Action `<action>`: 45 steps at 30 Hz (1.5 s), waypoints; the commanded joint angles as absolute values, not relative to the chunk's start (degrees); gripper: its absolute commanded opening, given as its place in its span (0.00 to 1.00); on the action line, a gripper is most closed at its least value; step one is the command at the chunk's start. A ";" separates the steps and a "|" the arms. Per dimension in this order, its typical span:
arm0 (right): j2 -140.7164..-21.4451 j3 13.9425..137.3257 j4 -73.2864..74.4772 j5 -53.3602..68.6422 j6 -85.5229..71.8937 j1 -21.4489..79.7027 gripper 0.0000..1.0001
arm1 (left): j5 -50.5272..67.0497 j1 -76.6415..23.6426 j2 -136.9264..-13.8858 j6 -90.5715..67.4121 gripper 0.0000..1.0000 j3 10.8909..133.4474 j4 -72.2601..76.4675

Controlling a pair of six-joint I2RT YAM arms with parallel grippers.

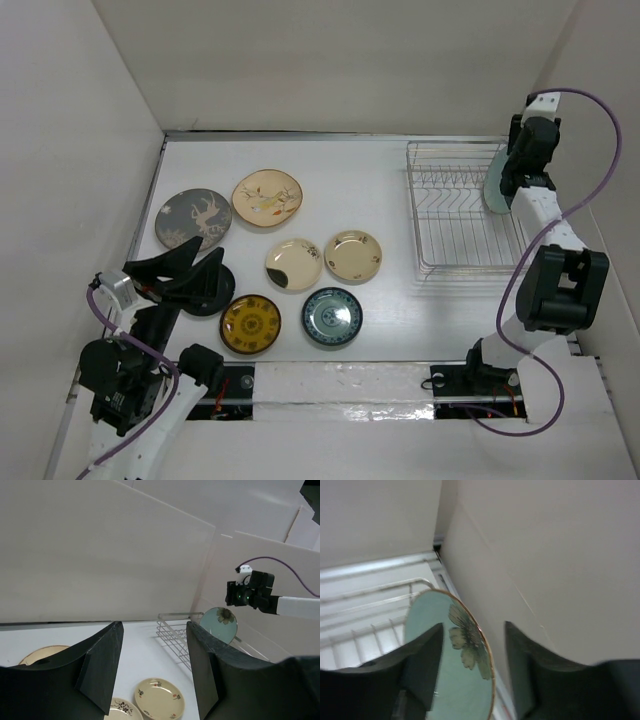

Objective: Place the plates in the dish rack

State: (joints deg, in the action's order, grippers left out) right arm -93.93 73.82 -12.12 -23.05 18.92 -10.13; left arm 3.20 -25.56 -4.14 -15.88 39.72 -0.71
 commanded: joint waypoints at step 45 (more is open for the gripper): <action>-140.62 103.09 -18.45 14.06 -48.07 34.98 0.65 | -1.67 -23.55 -17.84 -14.59 0.55 39.29 0.97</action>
